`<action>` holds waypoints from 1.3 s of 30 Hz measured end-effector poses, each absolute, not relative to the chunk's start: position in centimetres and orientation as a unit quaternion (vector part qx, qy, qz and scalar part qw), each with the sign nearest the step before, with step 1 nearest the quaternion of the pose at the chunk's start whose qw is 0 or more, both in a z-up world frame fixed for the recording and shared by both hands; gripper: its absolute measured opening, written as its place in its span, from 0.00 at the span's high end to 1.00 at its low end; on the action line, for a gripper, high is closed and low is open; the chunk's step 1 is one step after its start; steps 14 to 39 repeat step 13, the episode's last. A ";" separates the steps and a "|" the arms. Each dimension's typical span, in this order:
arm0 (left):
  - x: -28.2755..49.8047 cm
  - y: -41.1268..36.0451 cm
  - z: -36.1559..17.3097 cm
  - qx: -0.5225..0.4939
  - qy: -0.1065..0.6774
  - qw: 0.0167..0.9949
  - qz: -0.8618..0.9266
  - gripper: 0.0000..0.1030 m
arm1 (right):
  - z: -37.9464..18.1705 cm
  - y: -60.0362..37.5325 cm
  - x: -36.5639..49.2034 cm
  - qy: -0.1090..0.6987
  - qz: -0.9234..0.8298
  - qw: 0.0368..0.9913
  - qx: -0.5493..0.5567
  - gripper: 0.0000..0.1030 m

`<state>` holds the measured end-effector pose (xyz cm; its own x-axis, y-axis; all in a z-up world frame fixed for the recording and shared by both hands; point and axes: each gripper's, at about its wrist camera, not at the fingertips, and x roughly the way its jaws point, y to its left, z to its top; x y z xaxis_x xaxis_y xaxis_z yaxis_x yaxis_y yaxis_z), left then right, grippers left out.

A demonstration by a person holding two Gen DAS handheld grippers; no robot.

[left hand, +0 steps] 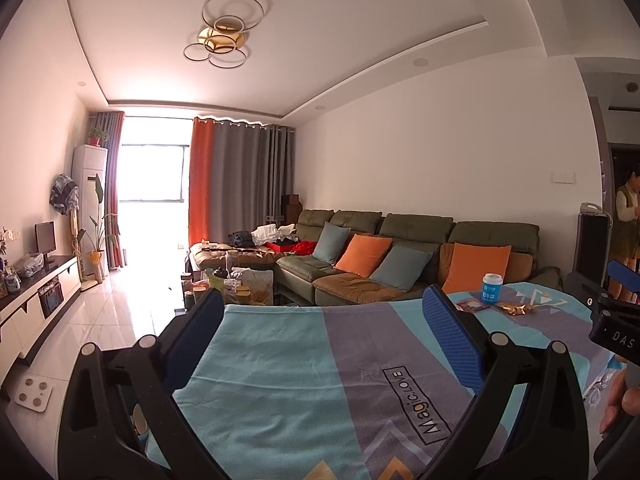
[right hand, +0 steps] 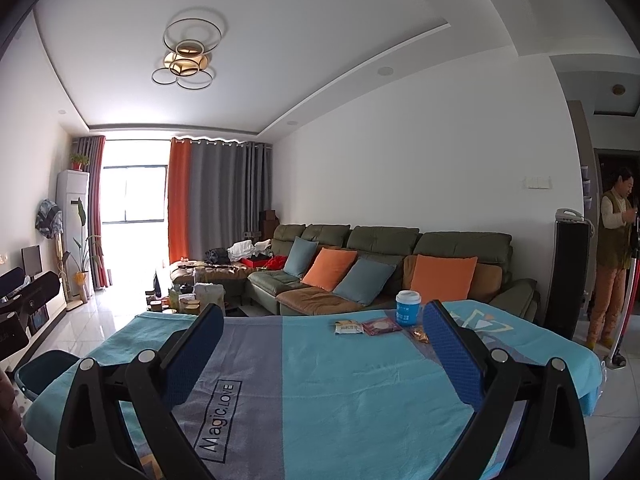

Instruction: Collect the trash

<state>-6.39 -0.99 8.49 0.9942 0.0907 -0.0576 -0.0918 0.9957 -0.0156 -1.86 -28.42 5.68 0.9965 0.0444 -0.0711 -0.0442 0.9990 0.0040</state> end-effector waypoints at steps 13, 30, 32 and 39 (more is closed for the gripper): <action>-4.1 -0.9 7.8 0.000 0.059 0.997 0.042 0.05 | 5.2 -28.6 -0.5 0.062 0.018 0.998 0.008 0.06; -4.1 -0.9 7.8 0.000 0.059 0.997 0.042 0.05 | 5.2 -28.6 -0.5 0.062 0.018 0.998 0.008 0.06; -4.1 -0.9 7.8 0.000 0.059 0.997 0.042 0.05 | 5.2 -28.6 -0.5 0.062 0.018 0.998 0.008 0.06; -4.1 -0.9 7.8 0.000 0.059 0.997 0.042 0.05 | 5.2 -28.6 -0.5 0.062 0.018 0.998 0.008 0.06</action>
